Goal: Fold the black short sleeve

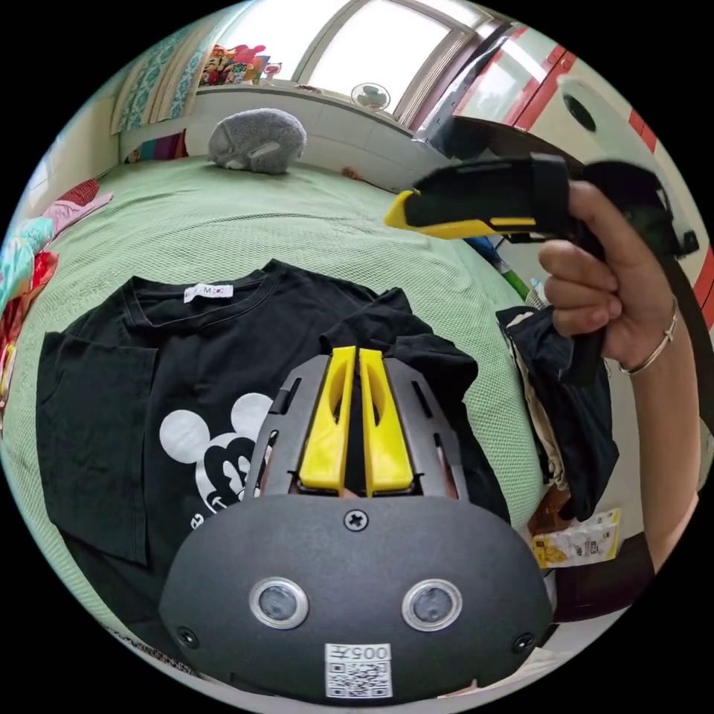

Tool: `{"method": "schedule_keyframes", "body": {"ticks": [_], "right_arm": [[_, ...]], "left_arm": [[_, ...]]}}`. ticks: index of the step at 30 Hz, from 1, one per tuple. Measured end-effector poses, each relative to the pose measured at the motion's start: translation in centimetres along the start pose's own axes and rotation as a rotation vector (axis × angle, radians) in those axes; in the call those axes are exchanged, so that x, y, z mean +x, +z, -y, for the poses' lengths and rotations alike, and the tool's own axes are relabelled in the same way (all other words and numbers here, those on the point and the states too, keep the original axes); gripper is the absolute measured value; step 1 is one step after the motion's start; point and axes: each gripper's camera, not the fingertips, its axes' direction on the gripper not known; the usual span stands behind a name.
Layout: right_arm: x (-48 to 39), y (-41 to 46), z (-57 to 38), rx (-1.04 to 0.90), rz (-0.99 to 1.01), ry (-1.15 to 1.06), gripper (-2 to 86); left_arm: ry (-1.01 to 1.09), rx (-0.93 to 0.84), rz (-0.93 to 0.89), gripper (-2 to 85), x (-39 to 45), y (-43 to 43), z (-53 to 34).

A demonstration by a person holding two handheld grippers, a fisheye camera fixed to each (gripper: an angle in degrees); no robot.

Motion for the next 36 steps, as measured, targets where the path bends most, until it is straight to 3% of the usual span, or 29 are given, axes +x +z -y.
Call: {"method": "schedule_keyframes", "body": {"ticks": [4, 8, 13, 18, 22, 28, 31, 36], "right_arm": [[3.1, 1.2, -3.3, -0.047, 0.065, 0.000, 9.6], [2.1, 3.2, -6.7, -0.071, 0.017, -0.134, 12.2], [1.1, 5.1, -6.8, -0.055, -0.025, -0.152, 12.1], [0.8, 6.2, -6.7, -0.075, 0.020, -0.164, 6.3], [-0.4, 4.1, -8.4, 0.057, 0.012, -0.208, -0.3], [-3.9, 1.8, -13.3, 0.269, -0.032, -0.379, -1.5], [-6.1, 4.2, -15.3, 0.184, -0.030, -0.497, -1.2], [-7.2, 8.6, -16.7, 0.000, -0.103, -0.503, 3.1]], "left_arm": [[0.039, -0.017, -0.039, 9.3, -1.6, 2.0, 0.5], [0.062, 0.009, 0.071, 11.4, -3.1, 3.6, 1.6], [-0.003, -0.077, 0.030, 9.1, -5.9, 5.7, 2.5], [-0.031, -0.093, 0.045, 6.0, -7.3, 6.2, 2.7], [-0.029, -0.031, 0.040, 3.9, -8.1, 5.2, 2.8], [-0.017, 0.112, 0.097, 3.4, -9.3, 2.5, 2.8], [-0.056, 0.111, 0.114, 3.4, -11.1, 2.6, 2.6], [-0.139, 0.060, 0.121, 4.0, -13.9, 2.6, 2.4]]}}
